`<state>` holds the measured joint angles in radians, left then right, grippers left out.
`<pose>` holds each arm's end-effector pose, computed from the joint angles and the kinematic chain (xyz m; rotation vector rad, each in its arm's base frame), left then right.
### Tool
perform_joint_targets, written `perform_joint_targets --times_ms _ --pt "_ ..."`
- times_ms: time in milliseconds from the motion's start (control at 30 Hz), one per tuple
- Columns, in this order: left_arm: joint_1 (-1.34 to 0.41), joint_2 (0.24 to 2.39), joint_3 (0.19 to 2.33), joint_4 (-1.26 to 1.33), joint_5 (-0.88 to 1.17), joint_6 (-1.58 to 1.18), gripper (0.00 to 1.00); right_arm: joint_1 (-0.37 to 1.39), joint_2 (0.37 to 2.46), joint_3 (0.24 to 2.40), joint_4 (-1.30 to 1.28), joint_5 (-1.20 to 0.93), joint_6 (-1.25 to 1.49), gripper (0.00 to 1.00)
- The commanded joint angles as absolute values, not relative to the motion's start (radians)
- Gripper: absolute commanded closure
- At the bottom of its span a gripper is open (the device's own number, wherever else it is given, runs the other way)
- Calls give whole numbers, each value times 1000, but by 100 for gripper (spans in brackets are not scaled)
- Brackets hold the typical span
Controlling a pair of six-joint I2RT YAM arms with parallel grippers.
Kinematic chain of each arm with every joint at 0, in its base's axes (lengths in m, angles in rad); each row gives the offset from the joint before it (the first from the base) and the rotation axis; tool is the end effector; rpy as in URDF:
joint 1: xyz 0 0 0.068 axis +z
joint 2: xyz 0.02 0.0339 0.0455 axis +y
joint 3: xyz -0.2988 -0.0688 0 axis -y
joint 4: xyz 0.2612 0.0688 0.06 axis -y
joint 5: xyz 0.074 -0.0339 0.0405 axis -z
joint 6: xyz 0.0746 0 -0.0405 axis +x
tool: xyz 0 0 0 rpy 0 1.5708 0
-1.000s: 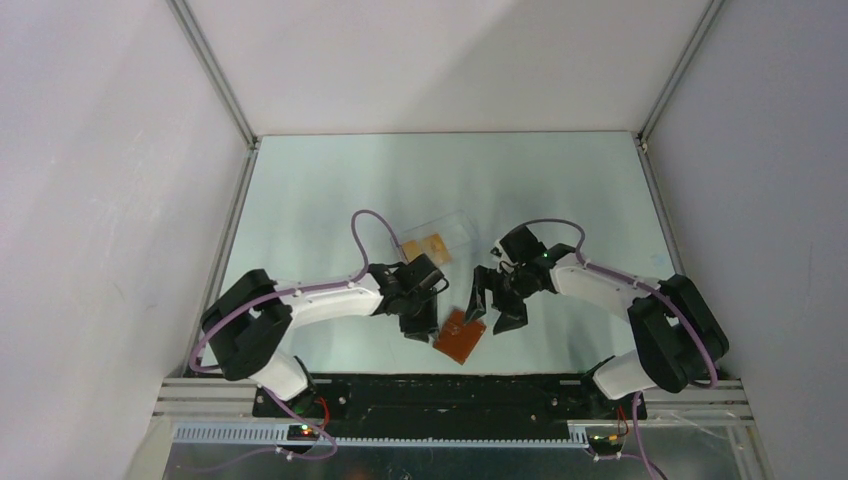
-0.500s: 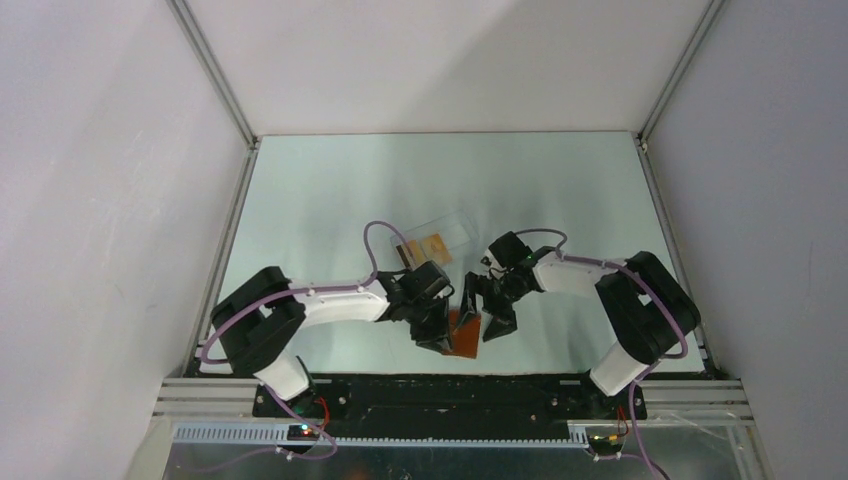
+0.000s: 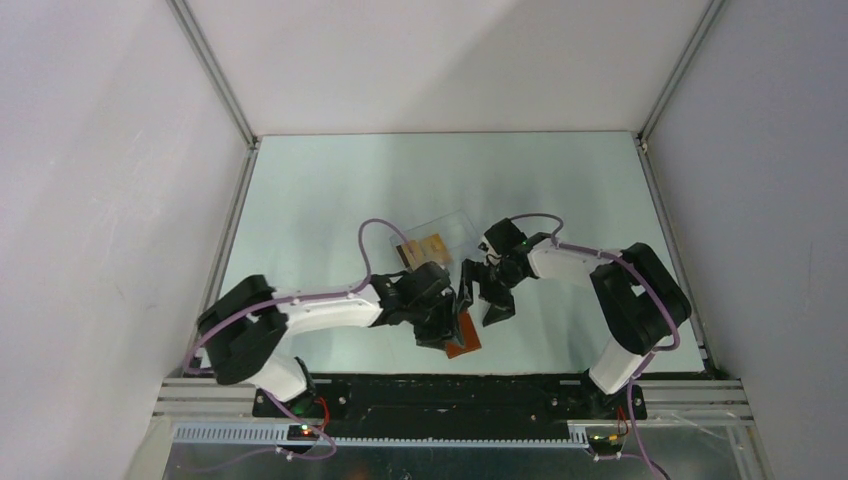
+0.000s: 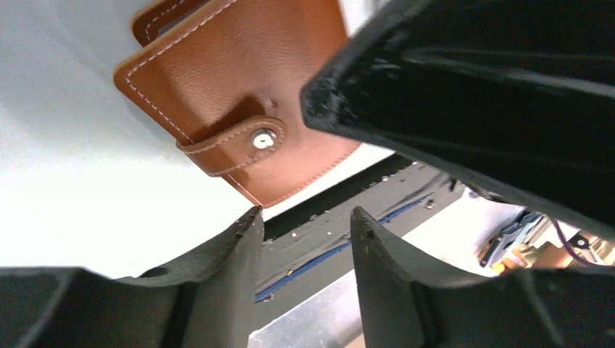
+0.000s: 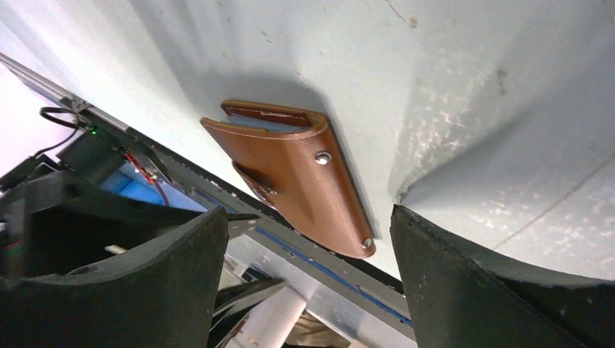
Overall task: Put the credit cards into the card holder
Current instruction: Close the card holder at the center of the board, then reset both arms
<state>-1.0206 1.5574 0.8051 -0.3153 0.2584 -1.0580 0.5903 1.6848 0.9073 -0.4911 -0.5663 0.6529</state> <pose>0.1501 -0.2812 0.1496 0.0438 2.9854 -0.8577 0.2461 0.2130 0.1391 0.0377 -2.9051 -0.9439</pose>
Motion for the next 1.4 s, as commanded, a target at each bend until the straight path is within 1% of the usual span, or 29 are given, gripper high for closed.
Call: perform_joint_targets --times_ms 0,67,100,133,167,233,300,367,467,567,600,633,667,700,733,767,800,833,867,900,933,967,1000,1033,1067,1133,1167,1267,1367 --pt "-1002 1400 788 -286 181 -1067 44 576 1624 933 -557 -508 605 14" --pt "-982 1333 771 -280 160 -1061 37 571 1599 932 -568 -491 595 14" --pt "-967 1310 756 -278 144 -1058 31 567 1589 931 -573 -479 592 13" --pt "-959 1261 747 -271 135 -1052 28 564 1567 930 -575 -475 585 13" --pt "-940 1208 728 -267 120 -1050 22 558 1556 928 -578 -463 581 12" --pt "-903 1128 690 -251 107 -1043 13 546 1515 918 -580 -441 570 10" --pt "-844 1052 639 -228 109 -1043 9 528 1465 903 -579 -410 560 6" --pt "-773 970 588 -212 113 -1038 8 502 1401 879 -571 -376 549 2" --pt "-685 822 524 -209 56 -991 6 434 1276 835 -551 -315 530 1" --pt "-591 601 461 -224 -128 -901 2 365 1178 787 -539 -239 501 1" --pt "-581 558 450 -241 -243 -879 1 333 1128 769 -528 -176 479 1" --pt "-571 472 429 -247 -304 -822 1 317 1106 760 -523 -142 466 1" --pt "-568 435 405 -252 -439 -790 0 282 1060 735 -497 -78 438 1" --pt "-567 364 394 -252 -503 -728 0 267 1010 720 -479 -43 422 1" --pt "-566 332 372 -243 -627 -687 0 238 986 684 -432 39 389 1" --pt "-566 287 358 -226 -682 -576 0 226 936 662 -396 80 360 1" --pt "-565 271 321 -164 -764 -507 0 204 910 615 -339 158 346 1" --pt "-565 252 297 -59 -802 -365 0 194 868 586 -301 191 316 1" --pt "-560 253 235 12 -871 -300 0 173 849 523 -222 245 304 1" --pt "-557 261 203 140 -900 -181 0 157 819 490 -123 267 267 1" --pt "-538 295 138 194 -938 -133 0 154 809 413 -67 312 240 1" --pt "-521 319 121 277 -950 -76 0 152 797 375 62 359 181 1" --pt "-475 382 92 310 -950 -65 0 150 795 297 130 379 157 1" --pt "-442 414 76 377 -937 -73 0 141 793 260 265 385 125 1" --pt "-375 488 43 411 -893 -88 0 132 789 193 318 358 113 2" --pt "-281 580 47 498 -804 -87 0 115 768 145 412 244 63 4" --pt "-256 614 43 601 -726 -71 0 113 764 115 495 211 35 4" --pt "-135 803 43 806 -591 -25 0 97 798 98 587 198 34 1" --pt "-57 962 82 990 -439 -20 0 52 881 111 691 131 35 1"
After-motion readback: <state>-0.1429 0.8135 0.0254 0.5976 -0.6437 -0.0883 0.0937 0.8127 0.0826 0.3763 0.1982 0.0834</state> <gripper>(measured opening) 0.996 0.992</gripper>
